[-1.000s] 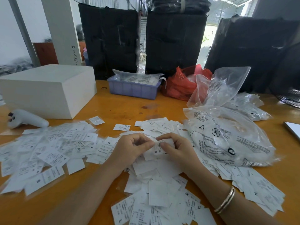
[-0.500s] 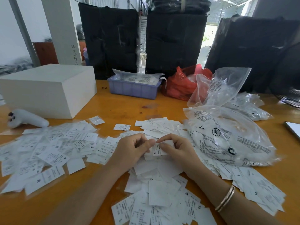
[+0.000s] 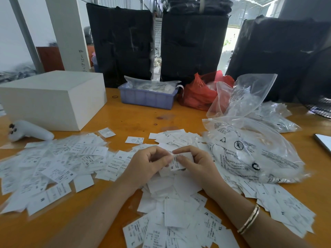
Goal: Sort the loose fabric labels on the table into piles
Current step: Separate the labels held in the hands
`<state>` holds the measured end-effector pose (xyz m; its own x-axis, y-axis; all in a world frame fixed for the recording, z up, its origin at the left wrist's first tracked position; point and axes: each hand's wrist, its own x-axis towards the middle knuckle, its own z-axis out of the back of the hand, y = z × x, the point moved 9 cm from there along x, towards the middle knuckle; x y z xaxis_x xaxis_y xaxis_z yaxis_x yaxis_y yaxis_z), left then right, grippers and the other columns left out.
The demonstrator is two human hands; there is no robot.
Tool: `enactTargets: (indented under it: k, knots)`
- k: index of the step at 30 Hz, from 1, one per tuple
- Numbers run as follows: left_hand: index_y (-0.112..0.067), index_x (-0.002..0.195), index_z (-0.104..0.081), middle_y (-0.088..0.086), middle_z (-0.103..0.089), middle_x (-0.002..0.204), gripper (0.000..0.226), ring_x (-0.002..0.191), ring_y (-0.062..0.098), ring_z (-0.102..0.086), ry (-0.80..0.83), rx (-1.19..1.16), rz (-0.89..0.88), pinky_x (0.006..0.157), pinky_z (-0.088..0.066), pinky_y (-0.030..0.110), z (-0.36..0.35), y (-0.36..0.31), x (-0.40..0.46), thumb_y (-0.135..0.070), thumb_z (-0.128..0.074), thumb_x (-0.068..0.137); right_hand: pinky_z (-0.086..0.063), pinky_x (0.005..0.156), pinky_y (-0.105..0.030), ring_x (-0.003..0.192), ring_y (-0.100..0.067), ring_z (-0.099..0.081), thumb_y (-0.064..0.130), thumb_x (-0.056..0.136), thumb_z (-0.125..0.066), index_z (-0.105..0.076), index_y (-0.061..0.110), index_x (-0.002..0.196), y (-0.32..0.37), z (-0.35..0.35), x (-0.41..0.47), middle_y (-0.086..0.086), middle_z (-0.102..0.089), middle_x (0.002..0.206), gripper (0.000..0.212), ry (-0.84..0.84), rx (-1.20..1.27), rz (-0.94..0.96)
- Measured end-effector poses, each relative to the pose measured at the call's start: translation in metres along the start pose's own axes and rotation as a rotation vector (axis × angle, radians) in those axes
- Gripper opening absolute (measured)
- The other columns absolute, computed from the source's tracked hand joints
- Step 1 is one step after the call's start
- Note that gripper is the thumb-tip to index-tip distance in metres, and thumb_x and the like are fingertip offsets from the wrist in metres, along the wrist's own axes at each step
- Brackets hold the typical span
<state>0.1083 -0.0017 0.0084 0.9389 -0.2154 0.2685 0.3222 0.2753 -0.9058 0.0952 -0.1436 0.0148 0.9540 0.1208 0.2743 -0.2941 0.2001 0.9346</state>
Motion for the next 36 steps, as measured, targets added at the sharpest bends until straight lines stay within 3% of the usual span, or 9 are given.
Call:
enactTargets:
  k: [3, 9, 14, 19, 24, 28, 31, 34, 36]
  knots:
    - [-0.024, 0.084, -0.065, -0.008, -0.071, 0.072, 0.003, 0.066, 0.004, -0.065, -0.026, -0.044, 0.012, 0.062, -0.051, 0.012, 0.002, 0.003, 0.001, -0.027, -0.066, 0.085, -0.039, 0.058, -0.036, 0.062, -0.023, -0.049, 0.013, 0.088, -0.063, -0.071, 0.034, 0.081, 0.001, -0.001, -0.001, 0.006, -0.063, 0.068, 0.024, 0.012, -0.011, 0.027]
    - [-0.024, 0.078, -0.065, -0.014, -0.070, 0.072, 0.011, 0.064, -0.002, -0.062, -0.041, -0.035, 0.015, 0.061, -0.046, 0.007, 0.004, 0.002, 0.001, -0.032, -0.064, 0.086, -0.044, 0.064, -0.034, 0.071, -0.017, -0.056, 0.028, 0.077, -0.063, -0.072, 0.028, 0.081, -0.006, -0.003, -0.001, 0.007, -0.065, 0.074, 0.010, 0.056, 0.119, -0.050]
    - [-0.024, 0.072, -0.067, -0.010, -0.071, 0.069, 0.023, 0.061, -0.001, -0.060, -0.054, -0.064, 0.018, 0.059, -0.045, 0.007, 0.006, -0.001, 0.000, -0.045, -0.062, 0.077, -0.049, 0.062, -0.029, 0.069, -0.015, -0.061, 0.025, 0.079, -0.065, -0.073, 0.026, 0.087, -0.009, -0.006, -0.001, 0.000, -0.068, 0.076, 0.012, 0.091, 0.203, -0.093]
    - [-0.022, 0.073, -0.068, -0.008, -0.071, 0.069, 0.031, 0.061, 0.001, -0.061, -0.044, -0.051, 0.022, 0.059, -0.048, 0.010, 0.004, -0.003, 0.000, -0.052, -0.059, 0.071, -0.050, 0.062, -0.023, 0.069, -0.012, -0.062, 0.013, 0.090, -0.061, -0.073, 0.027, 0.086, -0.004, -0.002, -0.002, 0.003, -0.069, 0.075, 0.020, 0.062, 0.171, -0.062]
    - [-0.021, 0.078, -0.068, -0.010, -0.071, 0.070, 0.014, 0.061, -0.001, -0.061, -0.058, -0.061, 0.055, 0.057, -0.046, 0.008, 0.005, 0.004, 0.001, -0.033, -0.064, 0.086, -0.044, 0.056, -0.012, 0.055, -0.001, -0.056, 0.006, 0.090, -0.059, -0.073, 0.024, 0.082, 0.003, 0.004, -0.003, 0.014, -0.063, 0.061, 0.024, -0.008, 0.181, -0.018]
    - [-0.020, 0.076, -0.068, -0.009, -0.071, 0.068, 0.017, 0.061, -0.002, -0.062, -0.112, -0.085, 0.071, 0.057, -0.045, 0.007, 0.010, 0.006, 0.001, -0.033, -0.063, 0.087, -0.051, 0.062, -0.022, 0.065, -0.012, -0.063, 0.006, 0.088, -0.061, -0.071, 0.027, 0.086, 0.007, 0.012, -0.003, 0.001, -0.070, 0.077, 0.024, -0.127, 0.196, 0.023]
    - [-0.021, 0.071, -0.067, -0.009, -0.070, 0.066, 0.021, 0.060, -0.002, -0.061, -0.172, -0.093, 0.063, 0.056, -0.044, 0.005, 0.016, 0.005, 0.001, -0.036, -0.063, 0.085, -0.051, 0.063, -0.030, 0.063, -0.016, -0.065, 0.009, 0.088, -0.063, -0.065, 0.028, 0.093, 0.009, 0.016, -0.005, -0.004, -0.070, 0.077, 0.020, -0.196, 0.131, 0.065]
    - [-0.021, 0.069, -0.066, -0.008, -0.070, 0.065, 0.026, 0.060, 0.000, -0.061, -0.199, -0.074, 0.058, 0.057, -0.045, 0.007, 0.019, 0.005, 0.001, -0.045, -0.062, 0.080, -0.047, 0.057, -0.018, 0.062, -0.009, -0.066, 0.012, 0.089, -0.062, -0.062, 0.032, 0.097, 0.010, 0.014, -0.008, 0.006, -0.070, 0.071, 0.022, -0.224, 0.088, 0.087]
    - [-0.023, 0.069, -0.065, -0.009, -0.069, 0.065, 0.025, 0.062, 0.003, -0.062, -0.192, -0.029, 0.042, 0.059, -0.047, 0.009, 0.018, 0.005, 0.002, -0.045, -0.061, 0.080, -0.050, 0.061, -0.016, 0.064, -0.008, -0.067, 0.012, 0.090, -0.061, -0.062, 0.034, 0.099, 0.010, 0.010, -0.008, 0.008, -0.070, 0.071, 0.024, -0.221, 0.083, 0.086]
